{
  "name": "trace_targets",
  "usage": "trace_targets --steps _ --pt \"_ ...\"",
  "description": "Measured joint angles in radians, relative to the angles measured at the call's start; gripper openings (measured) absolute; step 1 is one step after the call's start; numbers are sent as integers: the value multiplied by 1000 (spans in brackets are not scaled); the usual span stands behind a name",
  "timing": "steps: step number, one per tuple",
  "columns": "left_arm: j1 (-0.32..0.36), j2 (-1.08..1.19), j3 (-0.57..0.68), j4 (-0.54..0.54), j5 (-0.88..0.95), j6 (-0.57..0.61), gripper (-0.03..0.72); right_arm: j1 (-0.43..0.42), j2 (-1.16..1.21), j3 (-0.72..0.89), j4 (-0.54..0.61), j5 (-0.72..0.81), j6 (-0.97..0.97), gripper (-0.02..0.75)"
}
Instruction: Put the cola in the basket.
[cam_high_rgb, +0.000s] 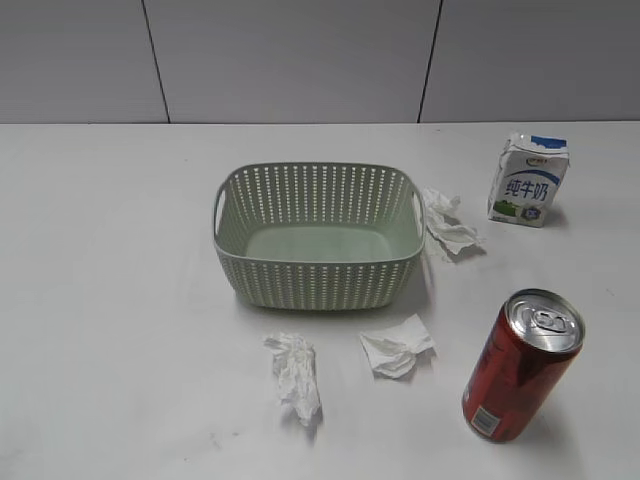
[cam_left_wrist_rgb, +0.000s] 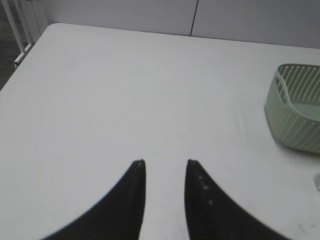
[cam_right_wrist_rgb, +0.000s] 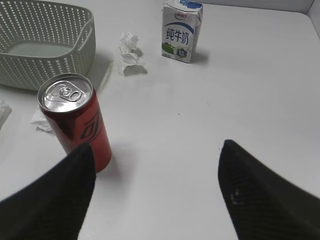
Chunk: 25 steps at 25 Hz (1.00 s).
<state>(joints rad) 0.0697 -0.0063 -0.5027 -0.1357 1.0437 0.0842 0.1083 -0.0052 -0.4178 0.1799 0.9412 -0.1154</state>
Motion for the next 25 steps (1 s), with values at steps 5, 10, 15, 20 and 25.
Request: trace_targets --steps 5,10,15,20,25 --pt "0 0 0 0 0 0 217 0 0 0 5 0 0 582" --pt "0 0 0 0 0 0 217 0 0 0 6 0 0 582" --pt "0 0 0 0 0 0 217 0 0 0 6 0 0 582" --pt "0 0 0 0 0 0 217 0 0 0 6 0 0 582" --pt "0 0 0 0 0 0 217 0 0 0 6 0 0 582"
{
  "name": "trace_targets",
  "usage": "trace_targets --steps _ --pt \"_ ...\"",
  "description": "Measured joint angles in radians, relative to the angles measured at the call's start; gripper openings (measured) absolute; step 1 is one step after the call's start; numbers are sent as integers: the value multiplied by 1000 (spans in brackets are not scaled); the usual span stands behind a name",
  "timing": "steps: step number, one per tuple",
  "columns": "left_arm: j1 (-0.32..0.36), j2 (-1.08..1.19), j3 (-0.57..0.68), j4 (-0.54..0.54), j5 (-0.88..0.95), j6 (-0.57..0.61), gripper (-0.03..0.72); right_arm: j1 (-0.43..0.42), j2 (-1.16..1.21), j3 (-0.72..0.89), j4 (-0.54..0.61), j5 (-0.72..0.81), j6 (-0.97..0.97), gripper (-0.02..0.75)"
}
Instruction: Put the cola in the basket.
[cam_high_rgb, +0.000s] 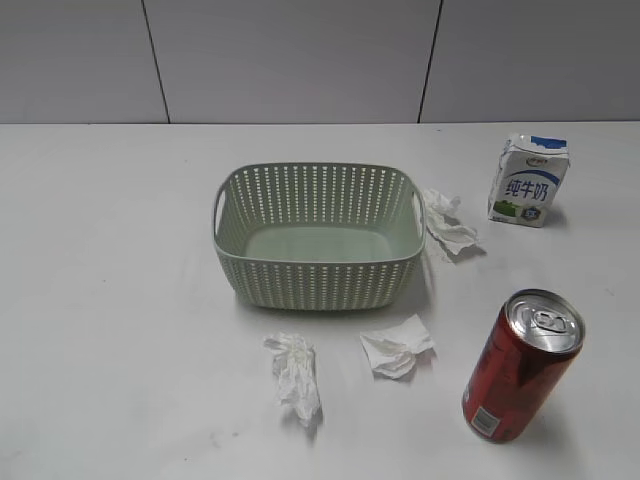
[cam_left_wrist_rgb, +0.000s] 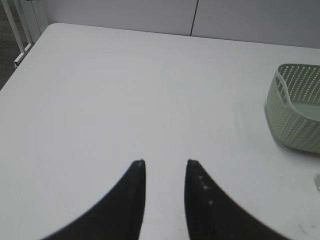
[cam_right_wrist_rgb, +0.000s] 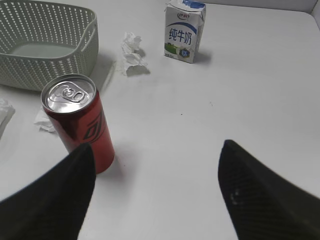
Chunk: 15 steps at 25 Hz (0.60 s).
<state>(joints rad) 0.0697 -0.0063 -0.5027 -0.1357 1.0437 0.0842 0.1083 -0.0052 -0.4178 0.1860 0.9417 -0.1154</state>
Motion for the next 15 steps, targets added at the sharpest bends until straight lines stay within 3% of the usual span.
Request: trace_targets --steps 7,15 --pt "0 0 0 0 0 0 217 0 126 -57 1 0 0 582" --pt "0 0 0 0 0 0 217 0 478 -279 73 75 1 582"
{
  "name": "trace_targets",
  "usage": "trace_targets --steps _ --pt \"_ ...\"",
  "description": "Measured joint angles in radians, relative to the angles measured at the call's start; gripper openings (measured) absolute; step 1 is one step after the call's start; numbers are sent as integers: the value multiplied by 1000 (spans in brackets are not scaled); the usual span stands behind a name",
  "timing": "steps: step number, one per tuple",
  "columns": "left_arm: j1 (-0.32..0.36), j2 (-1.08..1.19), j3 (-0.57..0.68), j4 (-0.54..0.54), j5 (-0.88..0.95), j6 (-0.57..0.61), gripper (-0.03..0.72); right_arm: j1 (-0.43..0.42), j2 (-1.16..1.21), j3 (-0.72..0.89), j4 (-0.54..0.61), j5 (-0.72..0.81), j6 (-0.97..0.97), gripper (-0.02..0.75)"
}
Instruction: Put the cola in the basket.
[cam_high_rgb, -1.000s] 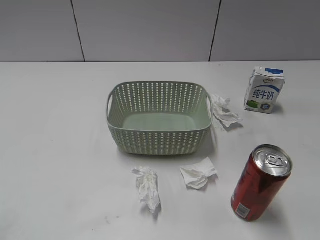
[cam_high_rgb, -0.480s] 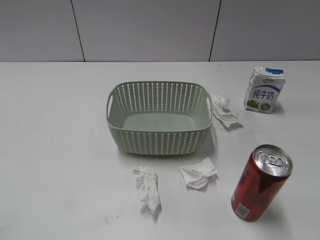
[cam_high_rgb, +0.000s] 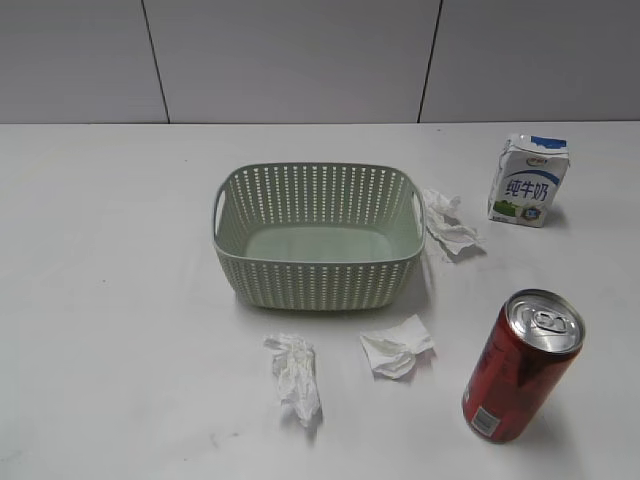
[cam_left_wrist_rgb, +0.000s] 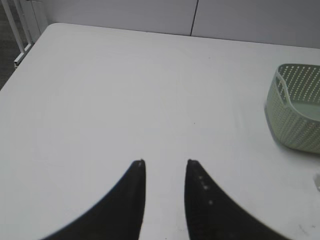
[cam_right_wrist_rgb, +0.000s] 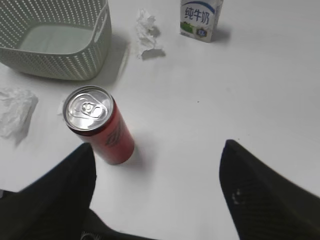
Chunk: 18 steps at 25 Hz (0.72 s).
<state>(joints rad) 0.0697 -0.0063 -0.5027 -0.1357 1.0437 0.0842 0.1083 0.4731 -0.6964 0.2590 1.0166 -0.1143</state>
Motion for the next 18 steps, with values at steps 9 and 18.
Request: trace_targets --steps 9,18 --pt "0 0 0 0 0 0 217 91 386 -191 89 108 3 594" --pt "0 0 0 0 0 0 217 336 653 -221 19 106 60 595"
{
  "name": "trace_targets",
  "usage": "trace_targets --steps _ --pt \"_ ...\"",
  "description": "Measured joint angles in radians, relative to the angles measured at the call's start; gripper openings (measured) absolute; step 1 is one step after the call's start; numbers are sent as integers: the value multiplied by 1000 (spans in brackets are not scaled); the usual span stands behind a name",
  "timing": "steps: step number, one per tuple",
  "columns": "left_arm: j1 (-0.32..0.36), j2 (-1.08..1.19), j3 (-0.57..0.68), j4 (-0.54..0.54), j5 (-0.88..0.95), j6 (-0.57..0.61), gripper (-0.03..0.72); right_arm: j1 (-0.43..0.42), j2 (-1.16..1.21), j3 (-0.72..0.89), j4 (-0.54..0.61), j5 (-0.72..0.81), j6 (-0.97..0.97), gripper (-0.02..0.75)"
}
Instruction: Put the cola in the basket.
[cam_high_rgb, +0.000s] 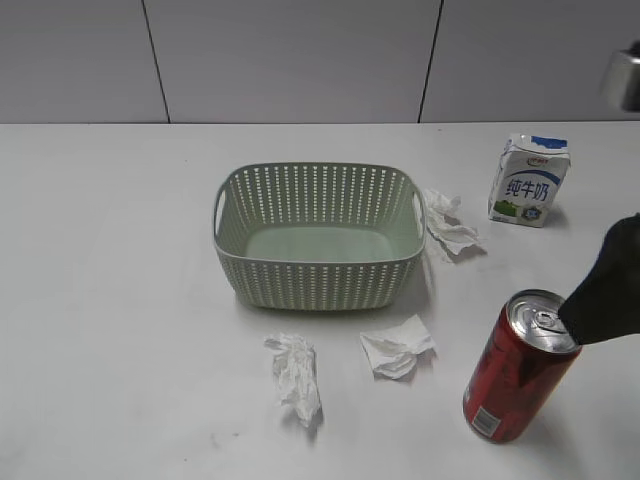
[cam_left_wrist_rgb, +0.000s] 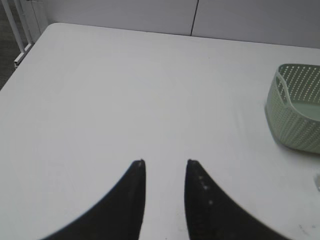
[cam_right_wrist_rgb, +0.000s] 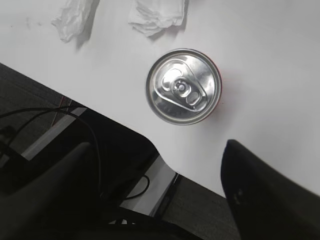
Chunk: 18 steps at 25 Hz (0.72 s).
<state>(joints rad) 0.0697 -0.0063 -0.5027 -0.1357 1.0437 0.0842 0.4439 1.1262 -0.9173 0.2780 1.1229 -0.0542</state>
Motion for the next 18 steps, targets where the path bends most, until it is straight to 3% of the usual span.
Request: trace_targets --steps 18 --pt "0 0 0 0 0 0 217 2 384 -90 -6 -10 33 596"
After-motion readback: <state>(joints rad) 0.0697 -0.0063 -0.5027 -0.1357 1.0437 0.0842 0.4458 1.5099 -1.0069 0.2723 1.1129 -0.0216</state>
